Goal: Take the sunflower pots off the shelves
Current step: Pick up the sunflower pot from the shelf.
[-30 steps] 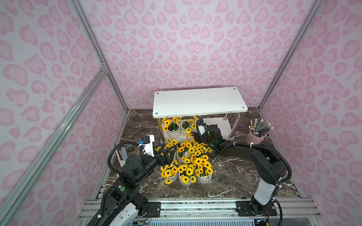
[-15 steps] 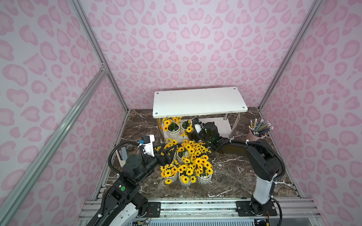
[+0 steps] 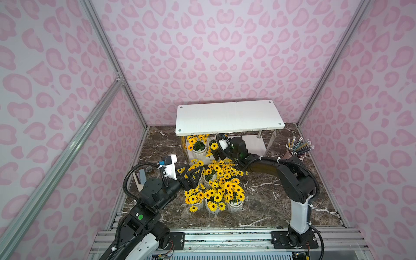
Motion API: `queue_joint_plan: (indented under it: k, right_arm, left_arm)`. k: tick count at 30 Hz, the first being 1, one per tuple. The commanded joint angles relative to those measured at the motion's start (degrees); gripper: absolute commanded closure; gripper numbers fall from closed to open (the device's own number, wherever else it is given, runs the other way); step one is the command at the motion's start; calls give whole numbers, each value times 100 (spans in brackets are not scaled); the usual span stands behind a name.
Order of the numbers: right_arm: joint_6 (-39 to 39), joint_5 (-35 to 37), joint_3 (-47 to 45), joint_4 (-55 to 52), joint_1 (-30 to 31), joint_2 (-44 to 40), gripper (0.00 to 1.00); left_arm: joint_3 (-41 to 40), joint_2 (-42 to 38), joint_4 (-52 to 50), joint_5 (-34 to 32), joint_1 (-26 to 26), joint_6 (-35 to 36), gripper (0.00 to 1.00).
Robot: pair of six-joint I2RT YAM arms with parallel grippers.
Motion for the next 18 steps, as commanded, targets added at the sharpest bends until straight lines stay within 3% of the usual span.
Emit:
queue_joint_plan:
  k: [1,18]
  right_arm:
    - [-144,51,136,17,8,85,2]
    - [-218,-213,509,51,33,439,2]
  left_arm:
    - [74,-27,25,-67,0,98,3]
    - [110,-115,-14,-65,0,190,3]
